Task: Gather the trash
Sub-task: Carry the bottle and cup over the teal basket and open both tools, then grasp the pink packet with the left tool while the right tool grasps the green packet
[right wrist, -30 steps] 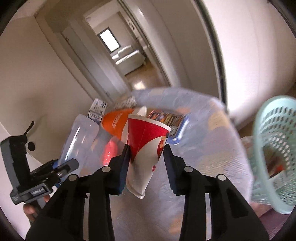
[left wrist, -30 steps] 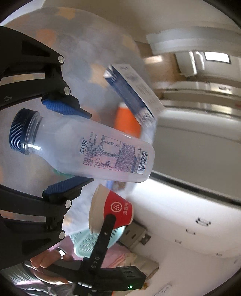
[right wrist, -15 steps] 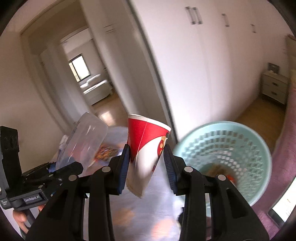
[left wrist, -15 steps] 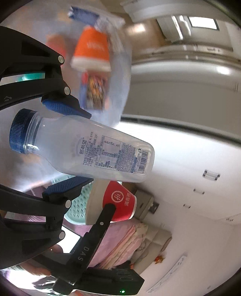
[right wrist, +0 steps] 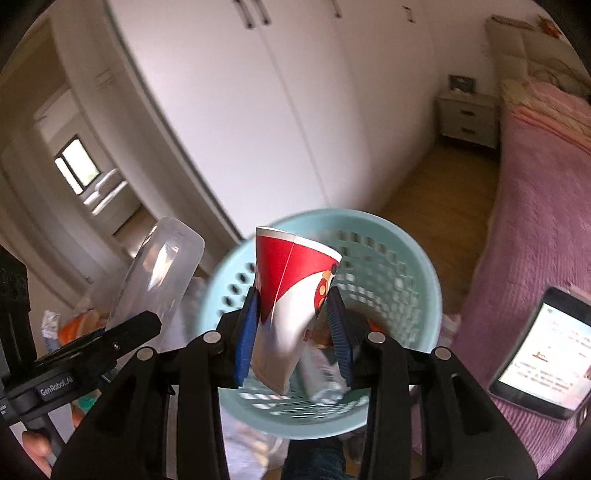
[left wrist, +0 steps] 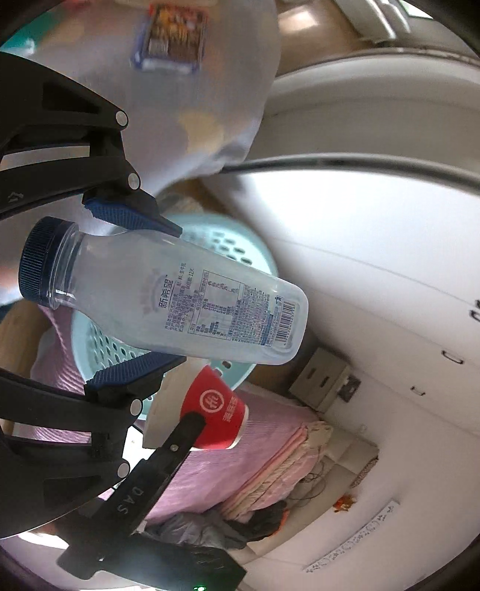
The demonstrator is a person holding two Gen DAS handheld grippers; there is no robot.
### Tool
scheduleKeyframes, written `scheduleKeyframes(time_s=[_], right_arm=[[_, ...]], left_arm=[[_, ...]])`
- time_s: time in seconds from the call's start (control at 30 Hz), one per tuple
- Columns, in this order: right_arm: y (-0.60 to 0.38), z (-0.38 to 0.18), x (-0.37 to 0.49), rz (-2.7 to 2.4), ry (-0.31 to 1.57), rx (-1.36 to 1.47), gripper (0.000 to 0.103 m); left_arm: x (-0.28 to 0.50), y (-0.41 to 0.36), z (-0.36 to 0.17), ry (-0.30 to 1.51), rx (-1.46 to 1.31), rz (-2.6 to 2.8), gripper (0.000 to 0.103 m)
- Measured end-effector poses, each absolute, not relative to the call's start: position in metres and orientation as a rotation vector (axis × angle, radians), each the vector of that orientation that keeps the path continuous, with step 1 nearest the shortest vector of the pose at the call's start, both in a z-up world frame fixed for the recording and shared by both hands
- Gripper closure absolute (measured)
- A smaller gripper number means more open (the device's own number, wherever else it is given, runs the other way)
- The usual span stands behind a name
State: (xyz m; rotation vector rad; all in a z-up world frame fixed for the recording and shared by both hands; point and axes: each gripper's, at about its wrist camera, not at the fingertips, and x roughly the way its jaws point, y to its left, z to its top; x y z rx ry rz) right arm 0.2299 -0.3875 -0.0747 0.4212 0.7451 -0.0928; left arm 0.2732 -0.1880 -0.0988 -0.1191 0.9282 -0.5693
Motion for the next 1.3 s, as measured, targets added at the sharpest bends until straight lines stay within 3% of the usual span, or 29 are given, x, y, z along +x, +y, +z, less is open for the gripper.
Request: scheduleKeyframes(time_s=[0.4, 0.47, 0.5, 0.9, 1.3], right_arm=[[-0.415, -0.100, 0.236, -0.157, 0.790, 0.451, 0.067], [-0.412, -0.100, 0.235, -0.151, 0.788, 0.461, 0.051], [-0.411, -0.100, 0.236, -0.158, 0.786, 0.463, 0.049], [-0.380, -0.074, 0.223, -0.086, 0.745, 0.429, 0.049], [-0.290, -0.054, 0.223, 0.107, 0.722, 0.306, 0.049]], left_arm=[[0.292, -0.209, -0.111, 0.955, -0.106, -0.570, 0.036], [0.289, -0.201, -0.107, 0.944, -0.108, -0.571, 0.036], [0.286, -0.199, -0.105, 0.938, -0.110, -0.570, 0.036], [0.246, -0.154, -0.075, 0.858, -0.149, -0.533, 0.036], [0.198, -0.044, -0.048, 0.760, -0.211, -0.330, 0.036]])
